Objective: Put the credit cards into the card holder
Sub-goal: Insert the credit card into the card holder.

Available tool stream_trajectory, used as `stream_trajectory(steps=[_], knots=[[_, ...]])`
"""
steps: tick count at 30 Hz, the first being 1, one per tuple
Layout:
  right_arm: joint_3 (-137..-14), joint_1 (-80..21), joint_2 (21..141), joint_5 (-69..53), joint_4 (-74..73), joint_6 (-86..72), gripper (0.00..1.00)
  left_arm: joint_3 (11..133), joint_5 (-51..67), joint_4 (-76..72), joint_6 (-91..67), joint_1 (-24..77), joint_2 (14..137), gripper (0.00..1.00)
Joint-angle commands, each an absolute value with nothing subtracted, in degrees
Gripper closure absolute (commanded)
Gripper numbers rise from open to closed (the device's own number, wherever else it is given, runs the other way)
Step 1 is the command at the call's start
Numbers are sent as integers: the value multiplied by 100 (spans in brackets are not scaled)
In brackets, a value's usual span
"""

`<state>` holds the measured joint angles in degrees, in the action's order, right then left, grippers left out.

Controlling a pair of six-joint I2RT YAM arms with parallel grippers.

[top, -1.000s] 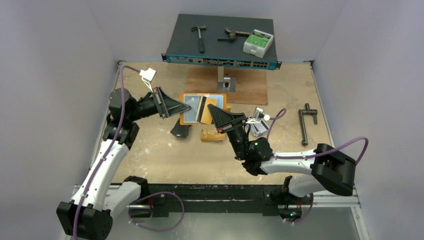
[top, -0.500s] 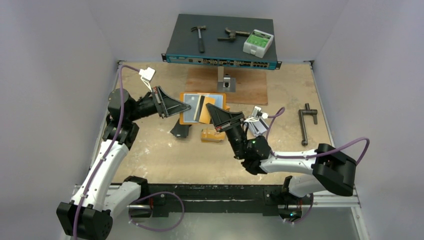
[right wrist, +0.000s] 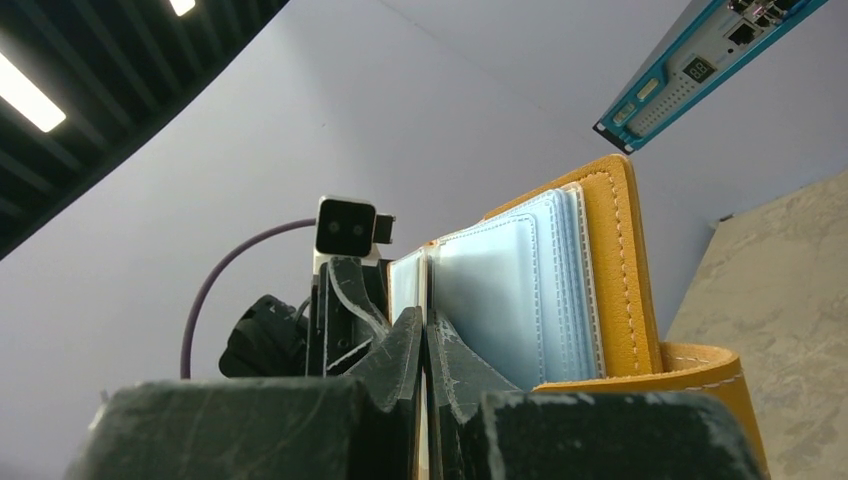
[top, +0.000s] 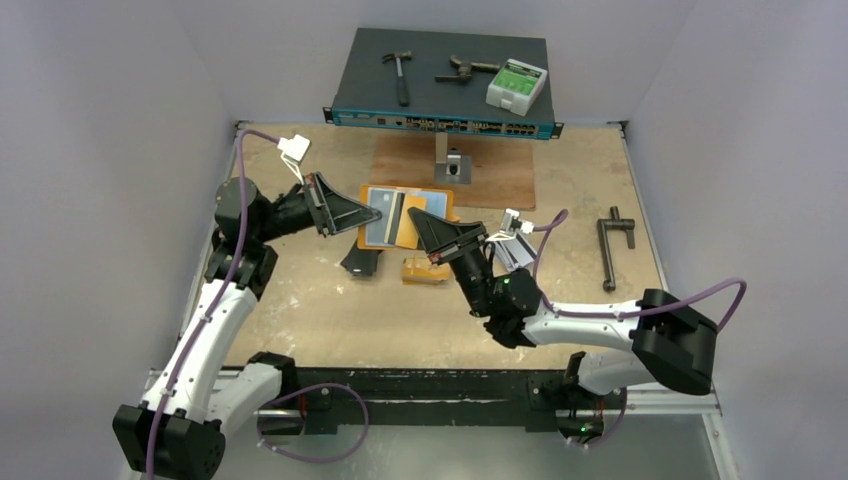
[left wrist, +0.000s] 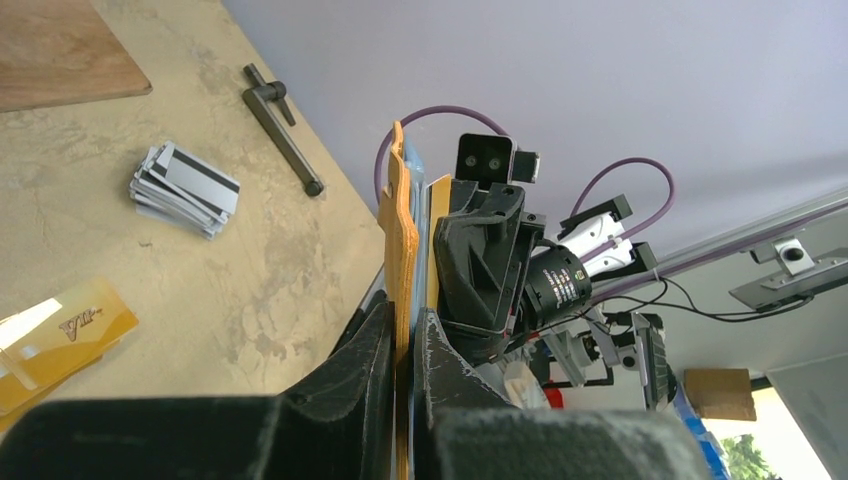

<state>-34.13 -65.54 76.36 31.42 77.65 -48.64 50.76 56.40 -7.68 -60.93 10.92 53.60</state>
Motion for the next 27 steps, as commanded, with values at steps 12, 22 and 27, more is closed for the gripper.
stream_trajectory(steps=[12,22,27], knots=[[-3973,-6574,7788,2652,6992,-4513,100,5130,5653,-1130,-6273,1125,5178,100],[-4377,-6592,7928,2261,6429,-4380,100,5098,5631,-1127,-6326,1143,5201,92],[-4601,-6587,7996,2067,6108,-4334,100,5083,5610,-1083,-6348,1143,5187,87]])
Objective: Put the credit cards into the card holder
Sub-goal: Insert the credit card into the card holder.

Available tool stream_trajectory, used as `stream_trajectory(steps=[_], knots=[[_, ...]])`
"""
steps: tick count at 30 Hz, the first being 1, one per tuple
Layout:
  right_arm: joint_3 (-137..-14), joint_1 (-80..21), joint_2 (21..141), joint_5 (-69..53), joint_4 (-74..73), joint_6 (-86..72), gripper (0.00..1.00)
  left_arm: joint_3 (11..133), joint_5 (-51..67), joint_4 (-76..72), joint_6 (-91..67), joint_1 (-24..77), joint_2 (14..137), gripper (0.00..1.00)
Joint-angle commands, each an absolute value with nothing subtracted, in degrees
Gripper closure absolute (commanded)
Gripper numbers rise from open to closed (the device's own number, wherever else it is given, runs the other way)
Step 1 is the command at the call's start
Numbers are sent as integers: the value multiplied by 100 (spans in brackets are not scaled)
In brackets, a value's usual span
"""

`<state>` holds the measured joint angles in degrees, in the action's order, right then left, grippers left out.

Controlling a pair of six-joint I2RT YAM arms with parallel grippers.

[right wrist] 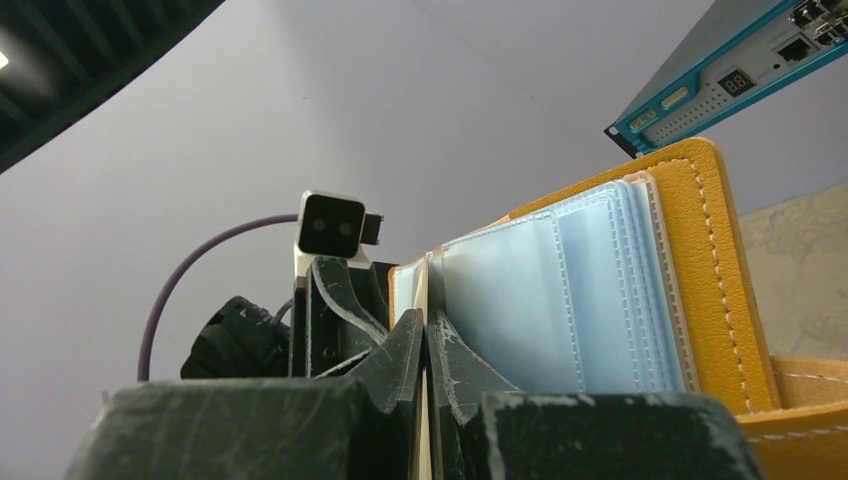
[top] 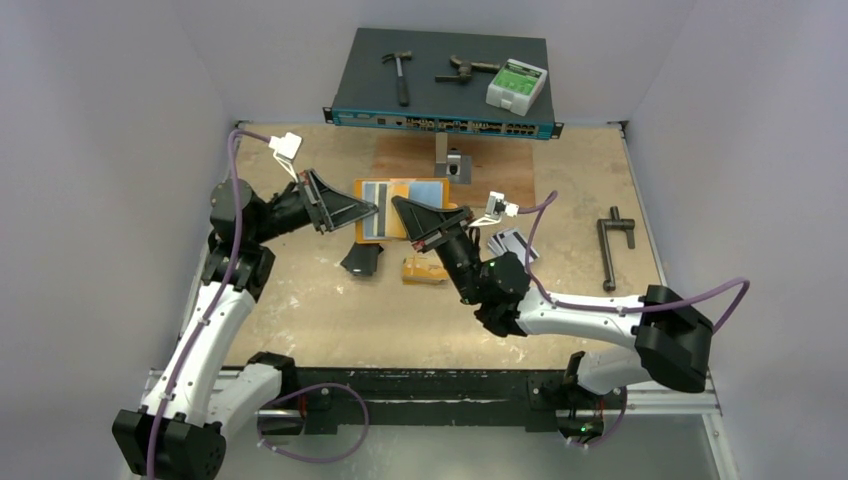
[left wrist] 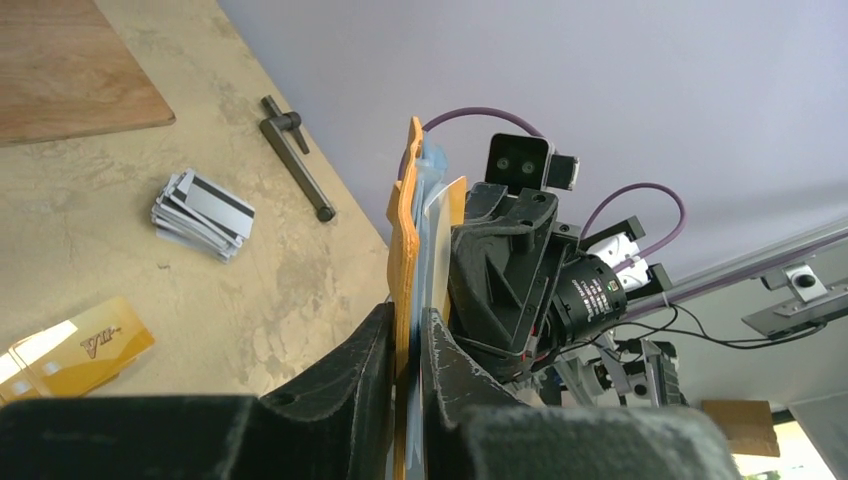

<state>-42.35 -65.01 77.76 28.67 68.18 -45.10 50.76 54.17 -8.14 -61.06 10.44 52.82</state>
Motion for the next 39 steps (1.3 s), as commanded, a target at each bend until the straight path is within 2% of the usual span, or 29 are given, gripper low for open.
stream_trajectory(steps=[1,6,8,10,12,15,17,19,26,31,39], knots=[[-4607,-6591,7998,2057,6090,-4340,100,5088,5604,-1075,-6366,1143,5182,85],[-4600,-6588,7963,2066,6029,-4324,100,5058,5641,-1083,-6381,1143,5151,81],[-4649,-6600,7992,2006,5998,-4337,100,5046,5651,-1107,-6383,1143,5160,88],[-4673,-6599,8023,1951,6009,-4369,100,5038,5675,-1147,-6373,1143,5160,99],[-4653,-6600,8006,1947,5980,-4382,98,5043,5699,-1157,-6372,1143,5153,100],[-4559,-6589,7825,1940,5772,-4385,78,5021,5734,-1168,-6375,1134,5130,100],[-4426,-6558,7583,2071,5568,-4364,59,4998,5753,-1166,-6381,1134,5123,100],[-4408,-6446,7235,2095,4937,-4163,45,4987,5786,-1137,-6339,1134,5108,100],[-4048,-6285,5685,2341,3277,-3475,10,4835,5788,-1144,-6353,1134,5114,100],[-4024,-6284,5149,2735,2162,-3307,6,4887,5793,-1073,-6319,1134,5107,100],[-4262,-6285,5191,3107,1042,-3369,6,4888,5810,-1029,-6283,1125,5100,100]])
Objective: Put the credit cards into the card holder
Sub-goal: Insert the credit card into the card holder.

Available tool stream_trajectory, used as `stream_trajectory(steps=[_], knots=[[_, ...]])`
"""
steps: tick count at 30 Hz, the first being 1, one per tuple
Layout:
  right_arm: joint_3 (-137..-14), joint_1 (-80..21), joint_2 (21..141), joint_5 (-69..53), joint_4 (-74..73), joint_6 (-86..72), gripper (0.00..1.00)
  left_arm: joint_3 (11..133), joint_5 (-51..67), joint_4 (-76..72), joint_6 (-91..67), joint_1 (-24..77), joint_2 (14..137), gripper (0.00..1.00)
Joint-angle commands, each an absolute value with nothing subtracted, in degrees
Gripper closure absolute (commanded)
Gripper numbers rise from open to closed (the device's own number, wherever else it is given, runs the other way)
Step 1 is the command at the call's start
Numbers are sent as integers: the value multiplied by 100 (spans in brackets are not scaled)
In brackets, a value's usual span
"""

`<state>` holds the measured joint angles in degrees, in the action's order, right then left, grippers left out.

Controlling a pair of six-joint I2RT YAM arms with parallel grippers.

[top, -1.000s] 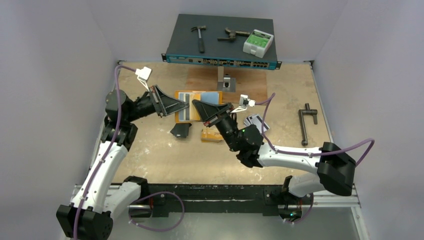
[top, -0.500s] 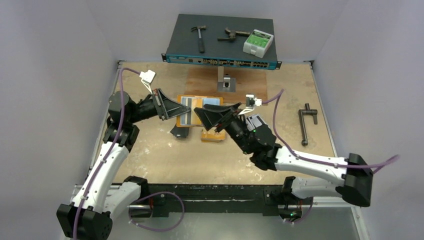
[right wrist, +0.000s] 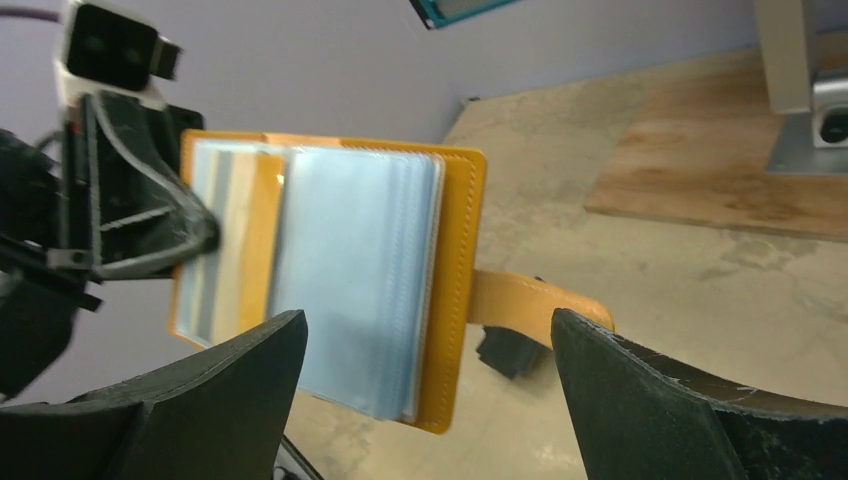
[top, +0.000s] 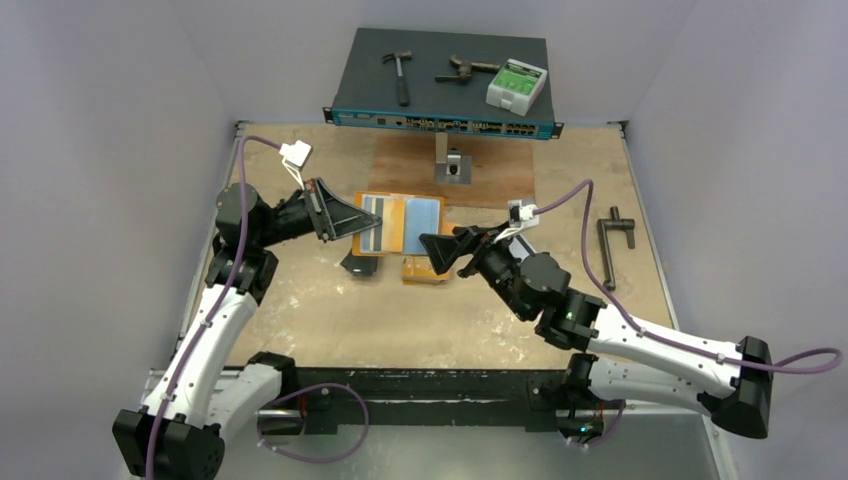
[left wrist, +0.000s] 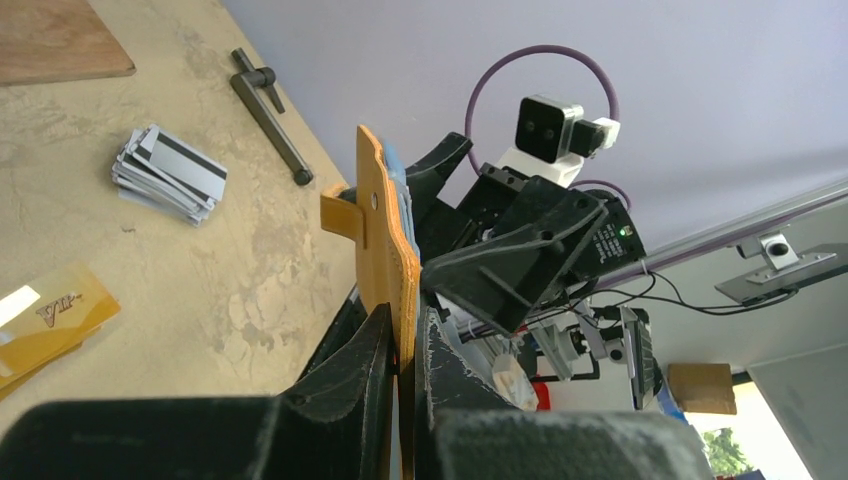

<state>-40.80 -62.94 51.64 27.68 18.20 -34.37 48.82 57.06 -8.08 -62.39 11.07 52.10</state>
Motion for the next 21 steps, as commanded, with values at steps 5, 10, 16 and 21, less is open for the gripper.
stream_trajectory(steps=[5,10,16,21], knots=[[-3944,-6284,5140,2873,1648,-3646,7,4874,5822,-1038,-6311,1133,5100,100],[-3338,-6160,5158,1958,3134,-3842,17,4860,5850,-1055,-6321,1133,5108,100],[-2804,-6142,4403,2148,2632,-4612,9,4941,5880,-1058,-6295,1135,5115,100],[-2530,-6141,4259,2088,3469,-4846,10,4854,5849,-1041,-6235,1129,5124,100]])
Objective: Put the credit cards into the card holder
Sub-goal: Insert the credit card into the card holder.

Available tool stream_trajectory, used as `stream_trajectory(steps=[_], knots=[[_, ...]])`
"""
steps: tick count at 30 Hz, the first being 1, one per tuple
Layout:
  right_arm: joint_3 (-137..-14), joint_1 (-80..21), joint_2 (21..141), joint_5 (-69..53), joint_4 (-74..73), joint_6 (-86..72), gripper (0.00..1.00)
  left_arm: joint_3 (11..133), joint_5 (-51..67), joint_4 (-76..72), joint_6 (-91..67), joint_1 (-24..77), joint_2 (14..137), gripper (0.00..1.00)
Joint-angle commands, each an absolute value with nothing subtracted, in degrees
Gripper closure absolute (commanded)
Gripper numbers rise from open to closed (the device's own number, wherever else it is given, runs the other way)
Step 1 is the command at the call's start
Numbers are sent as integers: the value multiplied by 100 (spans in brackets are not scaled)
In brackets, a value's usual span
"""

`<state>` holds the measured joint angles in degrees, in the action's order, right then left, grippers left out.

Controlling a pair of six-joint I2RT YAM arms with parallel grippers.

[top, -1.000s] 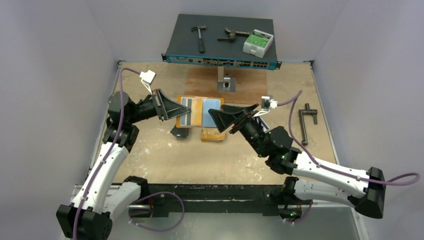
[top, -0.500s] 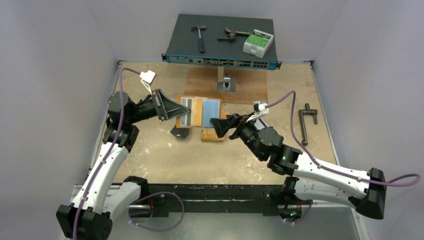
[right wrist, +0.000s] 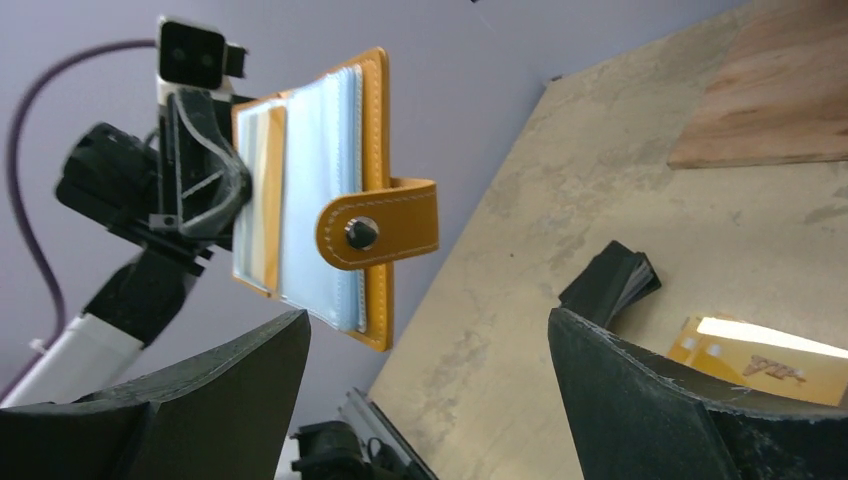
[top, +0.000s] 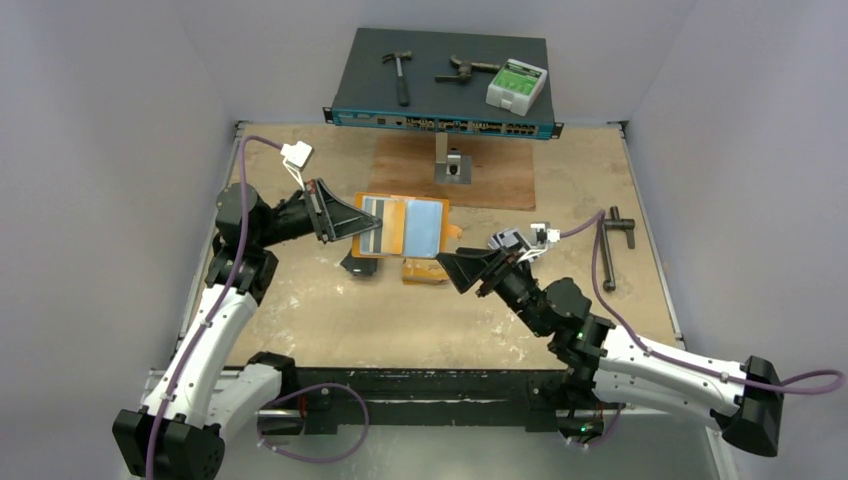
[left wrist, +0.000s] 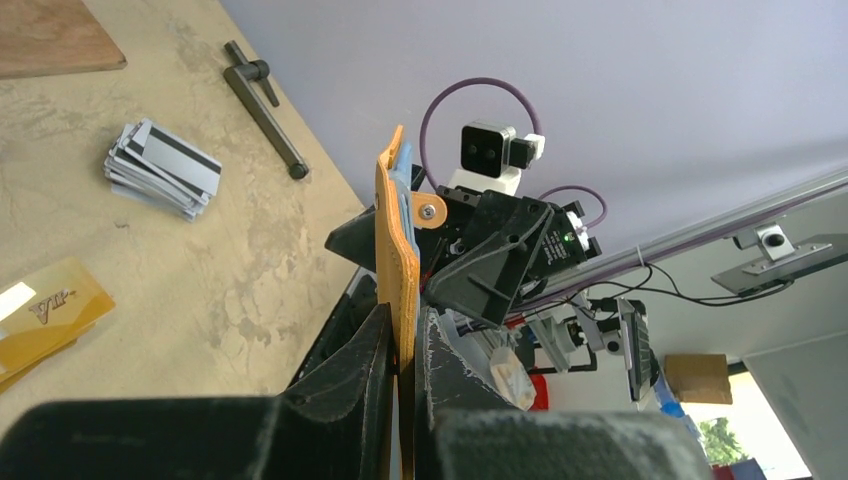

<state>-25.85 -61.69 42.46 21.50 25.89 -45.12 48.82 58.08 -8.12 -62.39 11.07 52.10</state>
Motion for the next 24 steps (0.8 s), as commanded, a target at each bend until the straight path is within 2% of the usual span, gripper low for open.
stream_trajectory(steps=[1,6,10,11,13,16,18,21,22,24], knots=[[-2616,-6138,4397,2001,3656,-4781,10,4853,5841,-995,-6199,1133,5127,100],[-3031,-6125,5196,1579,4542,-4670,12,4869,5840,-845,-6084,1126,5137,100],[-2915,-6047,5561,1522,5284,-5009,26,4861,5849,-817,-6073,1125,5128,100],[-2860,-6027,5631,1525,5485,-5072,32,4854,5860,-796,-6069,1133,5135,100],[-2839,-5976,5708,1550,5701,-5130,50,4833,5871,-688,-5988,1128,5139,100],[-2940,-5936,5755,1546,5514,-5050,86,4771,5899,-267,-5646,1125,5163,100],[-3063,-5926,5766,1488,5178,-4932,99,4732,5906,383,-5122,1125,5210,100],[-3328,-5926,5825,1326,4301,-4636,100,4347,5948,627,-4814,1125,5251,99],[-3428,-5924,5847,1290,3898,-4469,100,4213,5917,630,-4673,1125,5248,93],[-3539,-5932,5854,1250,3251,-4230,100,4030,5804,827,-4266,1125,5239,75]])
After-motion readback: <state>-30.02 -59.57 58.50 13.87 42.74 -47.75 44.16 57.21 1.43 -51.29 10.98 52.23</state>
